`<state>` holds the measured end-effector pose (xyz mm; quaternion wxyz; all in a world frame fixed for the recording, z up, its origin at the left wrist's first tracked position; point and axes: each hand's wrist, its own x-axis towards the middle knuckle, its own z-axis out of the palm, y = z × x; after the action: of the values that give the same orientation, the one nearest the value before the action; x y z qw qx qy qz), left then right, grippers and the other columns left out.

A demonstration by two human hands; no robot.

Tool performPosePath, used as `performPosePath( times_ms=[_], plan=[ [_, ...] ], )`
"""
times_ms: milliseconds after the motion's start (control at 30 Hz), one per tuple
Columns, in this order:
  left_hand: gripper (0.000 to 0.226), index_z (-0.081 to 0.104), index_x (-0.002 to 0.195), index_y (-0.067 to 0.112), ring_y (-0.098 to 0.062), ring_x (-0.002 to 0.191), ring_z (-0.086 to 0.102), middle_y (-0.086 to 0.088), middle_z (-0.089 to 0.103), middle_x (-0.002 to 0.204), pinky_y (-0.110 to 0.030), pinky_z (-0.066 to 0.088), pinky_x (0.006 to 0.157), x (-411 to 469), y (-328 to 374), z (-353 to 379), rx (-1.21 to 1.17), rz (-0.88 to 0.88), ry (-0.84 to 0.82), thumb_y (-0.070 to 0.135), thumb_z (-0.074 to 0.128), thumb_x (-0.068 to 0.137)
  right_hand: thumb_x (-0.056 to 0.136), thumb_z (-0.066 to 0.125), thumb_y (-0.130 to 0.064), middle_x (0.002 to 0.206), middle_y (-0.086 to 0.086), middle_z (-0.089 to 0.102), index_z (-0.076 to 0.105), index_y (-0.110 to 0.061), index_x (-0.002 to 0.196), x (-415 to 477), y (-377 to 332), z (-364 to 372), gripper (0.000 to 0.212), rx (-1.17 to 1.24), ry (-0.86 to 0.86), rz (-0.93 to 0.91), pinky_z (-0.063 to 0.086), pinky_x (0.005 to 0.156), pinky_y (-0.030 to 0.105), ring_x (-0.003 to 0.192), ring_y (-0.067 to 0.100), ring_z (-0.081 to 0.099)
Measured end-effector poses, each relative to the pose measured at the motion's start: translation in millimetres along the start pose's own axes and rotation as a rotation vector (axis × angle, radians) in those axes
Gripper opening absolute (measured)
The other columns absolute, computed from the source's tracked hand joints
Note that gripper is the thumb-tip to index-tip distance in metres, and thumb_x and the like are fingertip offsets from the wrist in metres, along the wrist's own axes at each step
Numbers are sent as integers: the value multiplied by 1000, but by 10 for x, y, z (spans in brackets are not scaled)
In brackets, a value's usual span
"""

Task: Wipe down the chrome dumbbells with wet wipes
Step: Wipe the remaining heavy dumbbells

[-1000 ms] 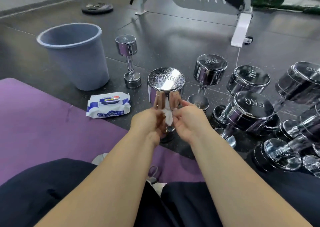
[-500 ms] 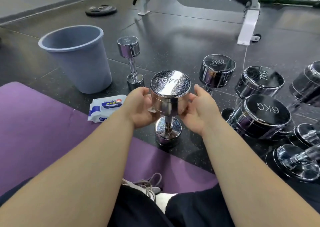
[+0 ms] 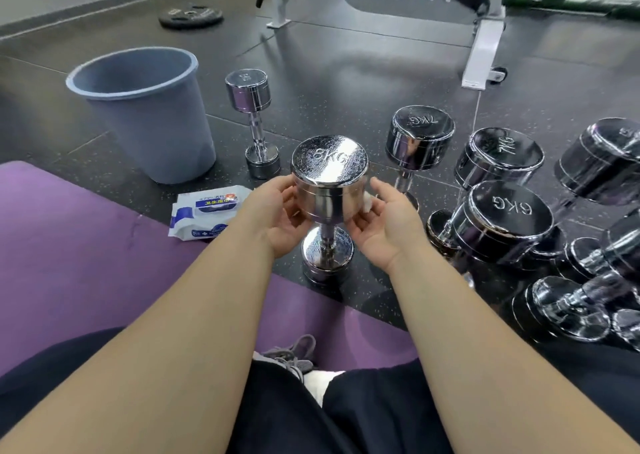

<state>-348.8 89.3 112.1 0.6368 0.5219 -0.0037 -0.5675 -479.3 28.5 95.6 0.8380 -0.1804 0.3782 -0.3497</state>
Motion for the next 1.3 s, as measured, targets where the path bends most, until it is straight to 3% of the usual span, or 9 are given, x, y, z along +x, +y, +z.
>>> performPosePath(
  times_ms=[300, 600, 767, 833, 900, 967, 1067, 1200, 1300],
  plan=[
    [26, 56, 82, 15, -16, 78, 61, -4, 63, 85, -30, 50, 69, -243, -165, -18, 48, -36, 34, 24, 39, 100, 98, 46, 1, 77, 12, 62, 61, 4, 93, -251, 89, -70, 16, 36, -29, 51, 48, 53, 16, 61, 14, 53],
    [48, 62, 103, 6, -27, 85, 67, -14, 71, 94, -38, 52, 71, -319, -168, 19, 71, -147, -52, 40, 28, 103, 97, 43, 9, 79, 9, 65, 58, -6, 100, -120, 66, -47, 21, -68, 36, -54, 49, 43, 18, 57, 13, 65],
    [36, 57, 112, 4, -23, 95, 57, -15, 58, 105, -38, 58, 64, -250, -175, -17, -13, -154, 59, 30, 34, 102, 81, 21, 25, 102, 11, 69, 62, -6, 95, -182, 304, 85, 53, -51, -156, 36, 57, 64, 30, 75, 22, 69],
    [27, 57, 105, 2, -24, 98, 54, -16, 56, 104, -36, 58, 57, -234, -151, -21, -46, -143, 48, 18, 37, 98, 73, 13, 25, 80, 5, 71, 62, -4, 87, -172, 254, 99, 59, 82, -171, 38, 55, 88, 38, 65, 19, 71],
    [26, 58, 91, -3, -25, 88, 57, -17, 58, 91, -32, 57, 50, -248, -117, -18, -57, -126, 43, 12, 37, 95, 68, 12, 23, 75, 4, 68, 60, -3, 85, -191, 215, 98, 58, 86, -116, 15, 49, 97, 36, 67, 17, 69],
    [26, 57, 82, -3, -21, 74, 57, -15, 59, 79, -25, 55, 47, -252, -99, -11, -100, -105, 50, 9, 38, 94, 73, 11, 23, 83, 10, 64, 56, 0, 84, -212, 215, 65, 52, 30, -39, -19, 53, 81, 29, 75, 22, 64],
    [20, 53, 77, 4, -10, 53, 46, -5, 54, 67, -16, 42, 40, -198, -105, 24, -140, -19, 93, 8, 41, 92, 77, 15, 23, 86, 14, 63, 48, 2, 110, -226, 156, 24, 51, 23, 45, -34, 56, 76, 33, 78, 25, 64],
    [22, 53, 80, 9, -15, 65, 54, -4, 56, 74, -24, 49, 59, -101, -94, 70, -208, 76, 0, 10, 39, 97, 82, 24, 19, 89, 13, 64, 42, -8, 128, -237, 86, -57, 56, -103, 117, -62, 54, 74, 31, 80, 23, 64],
    [23, 58, 82, 5, -14, 54, 62, -5, 63, 62, -23, 53, 50, -106, -85, 87, -174, 86, -38, 13, 45, 100, 89, 33, 12, 97, 14, 61, 48, -7, 122, -205, 131, -154, 41, -190, 171, -25, 51, 80, 34, 87, 25, 60]
  ],
)
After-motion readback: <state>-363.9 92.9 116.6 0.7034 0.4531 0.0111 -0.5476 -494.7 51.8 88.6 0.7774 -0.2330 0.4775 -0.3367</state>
